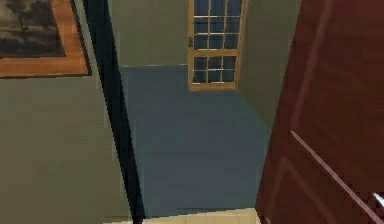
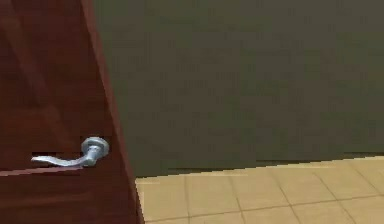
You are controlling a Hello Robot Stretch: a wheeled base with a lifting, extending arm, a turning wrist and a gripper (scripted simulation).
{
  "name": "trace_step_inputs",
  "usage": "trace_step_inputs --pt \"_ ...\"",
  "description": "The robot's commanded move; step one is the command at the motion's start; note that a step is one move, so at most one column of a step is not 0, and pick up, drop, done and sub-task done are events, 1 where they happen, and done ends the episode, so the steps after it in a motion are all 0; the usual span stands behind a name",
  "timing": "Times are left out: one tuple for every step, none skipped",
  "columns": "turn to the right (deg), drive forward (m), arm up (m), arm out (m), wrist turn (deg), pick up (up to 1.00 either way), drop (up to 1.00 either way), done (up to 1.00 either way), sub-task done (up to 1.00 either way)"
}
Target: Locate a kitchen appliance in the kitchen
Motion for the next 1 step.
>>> trace_step_inputs --pt "-3.0 0.0 0.0 0.0 0.0 0.0 0.0 0.0 0.0"
